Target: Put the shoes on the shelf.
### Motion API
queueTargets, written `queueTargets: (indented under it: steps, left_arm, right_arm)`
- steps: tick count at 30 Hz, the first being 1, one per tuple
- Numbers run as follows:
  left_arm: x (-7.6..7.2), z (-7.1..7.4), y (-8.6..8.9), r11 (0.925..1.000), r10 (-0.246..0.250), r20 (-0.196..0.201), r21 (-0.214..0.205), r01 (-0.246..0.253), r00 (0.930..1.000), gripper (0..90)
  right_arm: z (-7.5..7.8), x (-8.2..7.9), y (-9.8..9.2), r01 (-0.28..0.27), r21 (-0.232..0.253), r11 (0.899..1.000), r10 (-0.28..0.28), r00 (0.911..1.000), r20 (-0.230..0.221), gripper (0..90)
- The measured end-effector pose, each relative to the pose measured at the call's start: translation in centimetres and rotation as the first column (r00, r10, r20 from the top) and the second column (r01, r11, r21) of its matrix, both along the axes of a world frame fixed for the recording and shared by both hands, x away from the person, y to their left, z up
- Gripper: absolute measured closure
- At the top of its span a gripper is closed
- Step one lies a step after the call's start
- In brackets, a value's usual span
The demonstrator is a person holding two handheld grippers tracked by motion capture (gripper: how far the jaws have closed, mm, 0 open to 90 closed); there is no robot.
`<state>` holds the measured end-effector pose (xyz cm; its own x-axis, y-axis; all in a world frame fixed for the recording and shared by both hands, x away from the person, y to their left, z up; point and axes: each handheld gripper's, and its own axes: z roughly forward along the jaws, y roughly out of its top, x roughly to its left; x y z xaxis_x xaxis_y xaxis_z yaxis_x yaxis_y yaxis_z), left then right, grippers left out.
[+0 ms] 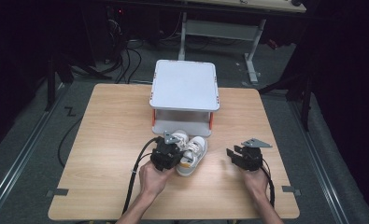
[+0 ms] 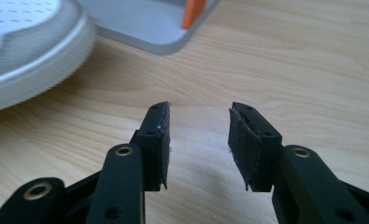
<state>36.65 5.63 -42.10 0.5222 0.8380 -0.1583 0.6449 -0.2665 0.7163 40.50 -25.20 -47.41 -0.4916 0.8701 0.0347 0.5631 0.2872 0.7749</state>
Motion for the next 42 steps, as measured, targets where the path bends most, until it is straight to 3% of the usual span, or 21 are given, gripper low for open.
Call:
queueTargets:
  steps: [7,12,15,20,25,29,34,42]
  left_arm:
    - [1.3,0.0,0.2,0.9997,0.012,0.010,0.020,-0.012,0.9999,82.8]
    - [2.5,0.1,0.5,0.9992,0.037,0.015,0.011,-0.038,0.9992,82.8]
    - [3.2,0.2,0.5,0.9981,0.050,0.037,0.034,-0.052,0.9981,82.8]
    - [4.5,-0.2,0.4,0.9972,0.070,0.043,0.024,-0.071,0.9966,82.7]
    - [5.7,-0.6,0.0,0.9953,0.086,0.065,0.039,-0.089,0.9941,82.6]
    - [6.6,-1.1,0.0,0.9937,0.111,0.056,0.004,-0.112,0.9922,82.6]
    - [7.4,-1.5,-0.5,0.9922,0.117,0.060,0.037,-0.119,0.9913,82.6]
    - [8.5,-1.7,-0.8,0.9895,0.136,0.094,0.036,-0.140,0.9863,82.4]
  right_arm:
    - [1.4,0.2,1.2,-0.049,0.007,0.999,0.049,0.9987,0.011,57.1]
    - [2.2,0.2,1.8,-0.083,0.024,0.996,0.082,0.9964,0.022,58.1]
    - [3.0,0.3,2.3,-0.109,0.034,0.993,0.108,0.9933,0.041,59.9]
    - [3.9,0.4,2.9,-0.133,0.045,0.990,0.130,0.9902,0.050,60.6]
    - [5.0,0.5,3.7,-0.157,0.054,0.986,0.153,0.9855,0.073,59.7]
    - [5.9,0.7,4.4,-0.174,0.052,0.983,0.167,0.9786,0.120,58.5]
    - [7.4,1.2,4.9,-0.198,0.078,0.977,0.184,0.9712,0.151,60.0]
    - [10.0,2.5,5.8,-0.205,0.089,0.975,0.186,0.9649,0.186,60.0]
